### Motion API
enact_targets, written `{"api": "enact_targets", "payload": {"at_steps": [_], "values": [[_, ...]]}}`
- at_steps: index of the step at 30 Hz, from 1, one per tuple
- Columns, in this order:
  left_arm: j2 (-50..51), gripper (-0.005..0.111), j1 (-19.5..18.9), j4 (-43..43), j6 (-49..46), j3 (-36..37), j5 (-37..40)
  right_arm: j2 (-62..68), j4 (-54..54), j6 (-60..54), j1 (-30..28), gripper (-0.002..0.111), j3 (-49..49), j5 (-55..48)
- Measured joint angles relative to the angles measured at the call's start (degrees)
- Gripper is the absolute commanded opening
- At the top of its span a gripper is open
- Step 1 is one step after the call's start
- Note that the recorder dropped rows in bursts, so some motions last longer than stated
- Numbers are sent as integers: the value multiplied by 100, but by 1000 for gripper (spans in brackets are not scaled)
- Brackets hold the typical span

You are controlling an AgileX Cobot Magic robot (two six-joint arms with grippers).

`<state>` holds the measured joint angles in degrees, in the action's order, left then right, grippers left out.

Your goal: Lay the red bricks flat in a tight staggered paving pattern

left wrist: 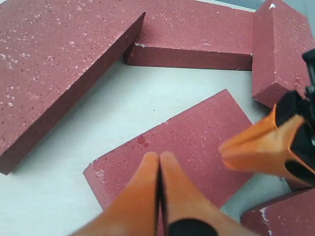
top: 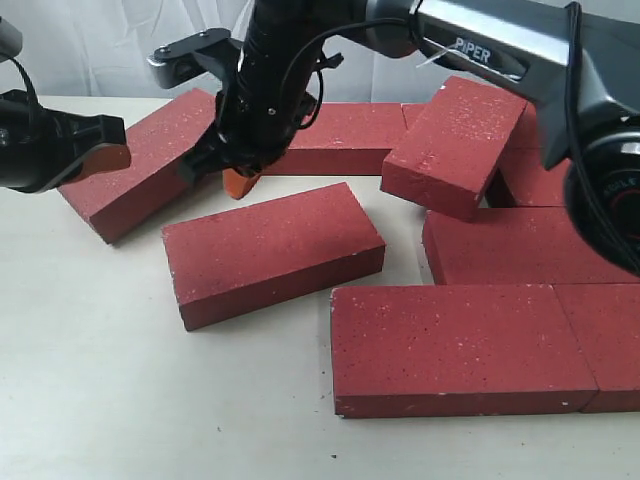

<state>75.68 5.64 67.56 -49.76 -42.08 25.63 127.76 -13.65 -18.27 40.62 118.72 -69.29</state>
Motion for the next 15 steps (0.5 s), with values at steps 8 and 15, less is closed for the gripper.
{"api": "enact_targets", "payload": {"at_steps": [8,15], "values": [[0,0,0,0,-14,0,110,-618,79,-140,359,-1,-1513,-51],[0,0,0,35,-24,0,152,-738,-26,-548,521,-1,-2281,-9]]}}
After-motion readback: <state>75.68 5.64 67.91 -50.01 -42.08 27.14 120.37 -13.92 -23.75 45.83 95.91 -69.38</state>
